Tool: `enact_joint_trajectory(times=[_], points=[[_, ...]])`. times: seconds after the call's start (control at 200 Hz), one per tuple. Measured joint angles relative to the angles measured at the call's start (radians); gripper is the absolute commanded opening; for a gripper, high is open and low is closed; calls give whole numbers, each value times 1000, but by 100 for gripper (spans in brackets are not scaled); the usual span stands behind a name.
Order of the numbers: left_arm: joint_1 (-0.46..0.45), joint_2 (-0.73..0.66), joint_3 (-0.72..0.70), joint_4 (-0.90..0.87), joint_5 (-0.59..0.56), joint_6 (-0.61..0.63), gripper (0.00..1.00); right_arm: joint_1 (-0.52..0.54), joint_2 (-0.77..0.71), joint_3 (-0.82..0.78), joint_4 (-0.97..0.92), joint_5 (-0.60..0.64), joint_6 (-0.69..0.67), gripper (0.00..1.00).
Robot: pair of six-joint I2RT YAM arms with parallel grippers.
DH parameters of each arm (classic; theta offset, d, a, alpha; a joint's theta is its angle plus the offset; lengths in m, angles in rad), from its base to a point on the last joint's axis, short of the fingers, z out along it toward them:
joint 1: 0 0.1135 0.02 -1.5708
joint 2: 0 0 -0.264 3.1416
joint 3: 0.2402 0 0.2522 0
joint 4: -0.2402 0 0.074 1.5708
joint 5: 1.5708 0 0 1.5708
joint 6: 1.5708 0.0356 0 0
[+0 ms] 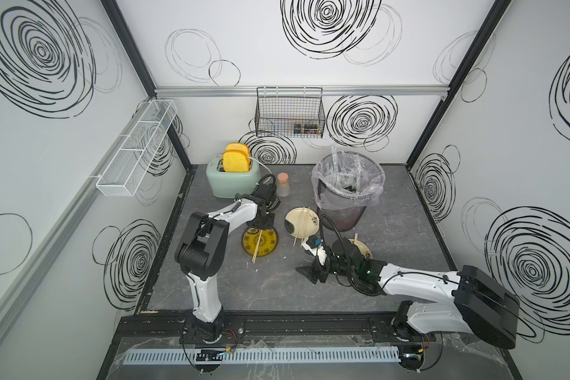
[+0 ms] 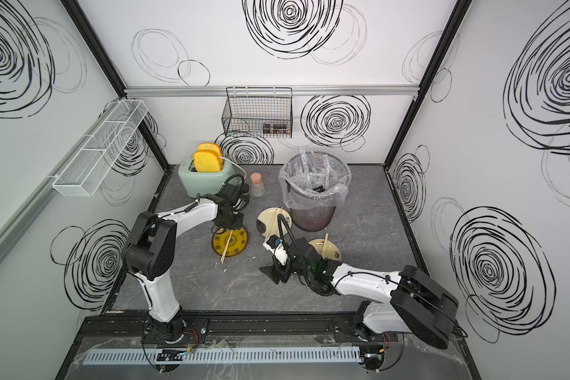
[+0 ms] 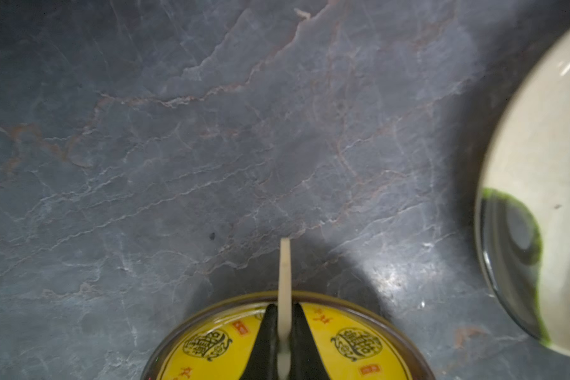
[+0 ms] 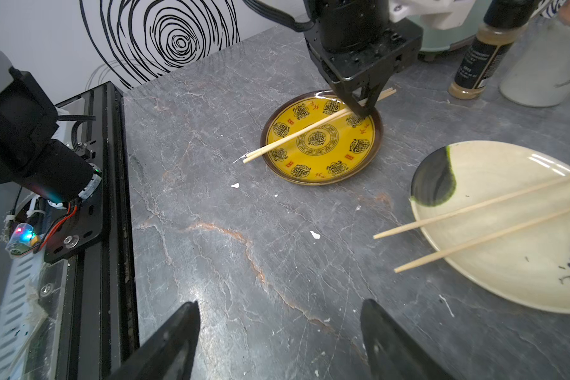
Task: Remove the packaging of disposable chopsticks
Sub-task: Place the disposable chopsticks on the plate.
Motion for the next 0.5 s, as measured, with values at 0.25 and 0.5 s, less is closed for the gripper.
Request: enact_joint_trajectory(times=[0.25, 0.5], points=[[0, 6, 0, 9, -2, 0, 26, 0, 0, 0, 0, 2, 0, 80], [-4, 11, 0, 20, 0, -1, 28, 0, 0, 0, 0, 3, 0, 80]])
